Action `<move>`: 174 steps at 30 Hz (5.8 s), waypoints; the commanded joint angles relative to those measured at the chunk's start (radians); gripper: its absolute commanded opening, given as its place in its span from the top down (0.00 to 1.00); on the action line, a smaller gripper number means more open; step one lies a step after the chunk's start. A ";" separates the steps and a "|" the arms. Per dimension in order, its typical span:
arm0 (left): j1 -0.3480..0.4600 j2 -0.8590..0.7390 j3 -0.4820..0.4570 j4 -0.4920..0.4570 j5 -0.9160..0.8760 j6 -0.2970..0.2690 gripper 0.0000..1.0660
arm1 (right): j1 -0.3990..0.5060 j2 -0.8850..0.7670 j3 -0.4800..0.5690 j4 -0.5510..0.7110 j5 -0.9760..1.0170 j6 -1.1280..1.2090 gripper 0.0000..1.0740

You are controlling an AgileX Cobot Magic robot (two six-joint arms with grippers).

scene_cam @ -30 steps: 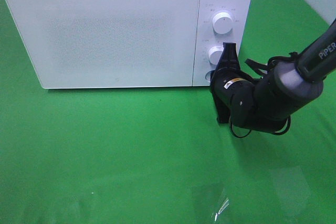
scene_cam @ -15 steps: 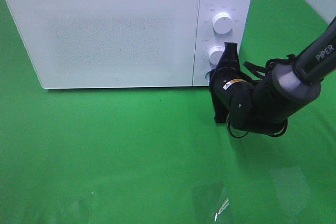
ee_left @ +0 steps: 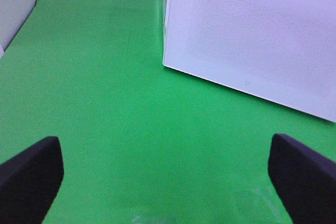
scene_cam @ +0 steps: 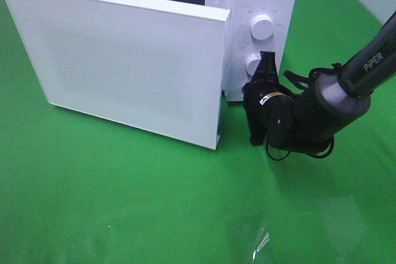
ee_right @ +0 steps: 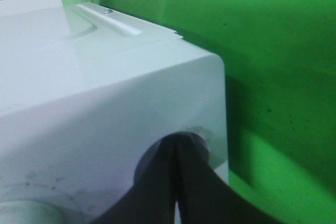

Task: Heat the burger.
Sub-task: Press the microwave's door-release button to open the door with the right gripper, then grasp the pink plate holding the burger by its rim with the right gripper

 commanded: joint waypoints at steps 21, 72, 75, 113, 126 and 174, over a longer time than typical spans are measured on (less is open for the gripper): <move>0.004 -0.015 0.003 -0.003 -0.014 0.003 0.08 | -0.072 -0.040 -0.048 -0.069 -0.291 0.024 1.00; 0.004 -0.015 0.003 -0.003 -0.014 0.003 0.08 | 0.028 -0.511 0.176 -0.442 0.745 -0.621 0.95; 0.004 -0.015 0.003 -0.003 -0.014 0.003 0.08 | 0.028 -0.525 0.120 -0.442 0.865 -0.752 0.95; 0.004 -0.015 0.003 -0.003 -0.014 0.003 0.08 | 0.028 -0.528 -0.134 -0.470 1.384 -2.905 0.82; 0.004 -0.015 0.003 -0.003 -0.014 0.003 0.08 | 0.031 -0.528 -0.134 -0.552 1.309 -2.851 0.24; 0.004 -0.015 0.003 -0.003 -0.014 0.003 0.08 | 0.134 -0.150 -0.576 -0.799 1.212 -2.601 0.20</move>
